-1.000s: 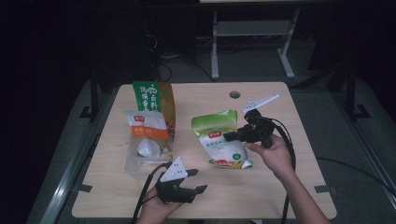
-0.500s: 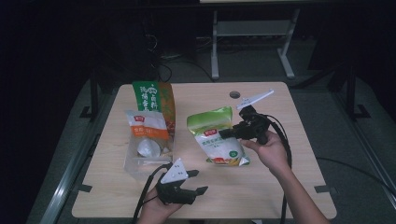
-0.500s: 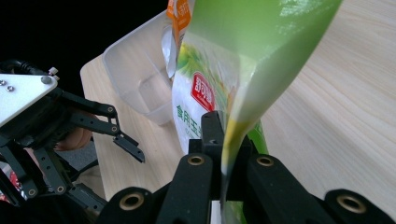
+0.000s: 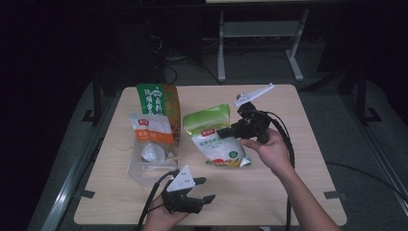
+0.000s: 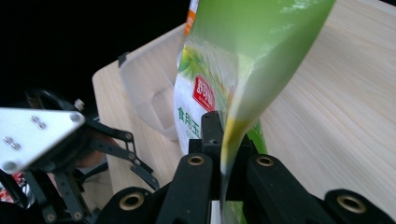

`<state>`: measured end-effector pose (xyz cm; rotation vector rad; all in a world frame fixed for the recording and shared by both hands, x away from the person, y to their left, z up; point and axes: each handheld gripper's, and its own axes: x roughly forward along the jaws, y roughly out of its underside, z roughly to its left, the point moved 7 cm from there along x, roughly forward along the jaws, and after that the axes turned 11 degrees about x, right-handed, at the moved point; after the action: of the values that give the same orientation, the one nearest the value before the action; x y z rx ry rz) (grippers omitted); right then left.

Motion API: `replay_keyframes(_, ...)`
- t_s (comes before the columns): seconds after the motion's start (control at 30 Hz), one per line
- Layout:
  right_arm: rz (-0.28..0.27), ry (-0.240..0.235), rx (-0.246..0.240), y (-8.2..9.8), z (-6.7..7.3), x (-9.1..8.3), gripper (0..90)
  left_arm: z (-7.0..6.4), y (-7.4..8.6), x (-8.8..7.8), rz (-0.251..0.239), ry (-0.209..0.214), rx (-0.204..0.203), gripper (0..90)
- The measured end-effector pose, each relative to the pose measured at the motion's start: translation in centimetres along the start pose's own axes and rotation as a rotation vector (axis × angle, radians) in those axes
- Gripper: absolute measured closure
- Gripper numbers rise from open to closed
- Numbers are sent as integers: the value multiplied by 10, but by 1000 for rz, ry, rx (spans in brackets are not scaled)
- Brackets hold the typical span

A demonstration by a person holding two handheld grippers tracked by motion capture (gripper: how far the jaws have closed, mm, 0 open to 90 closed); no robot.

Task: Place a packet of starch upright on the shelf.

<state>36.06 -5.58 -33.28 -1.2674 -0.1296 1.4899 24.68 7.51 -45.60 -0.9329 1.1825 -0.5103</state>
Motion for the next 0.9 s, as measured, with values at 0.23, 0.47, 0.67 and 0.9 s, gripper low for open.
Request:
replay_keyframes(0.23,7,-19,-35,-17,14,11,899,-5,0,1,9,12,8,375)
replay_keyframes(0.47,12,-50,-58,-30,30,26,899,-10,1,2,6,20,13,368)
replay_keyframes(0.67,22,-76,-85,-40,42,40,899,-18,0,4,4,30,11,364)
replay_keyframes(0.9,24,-105,-107,-50,55,54,899,-22,2,4,19,36,36,362)
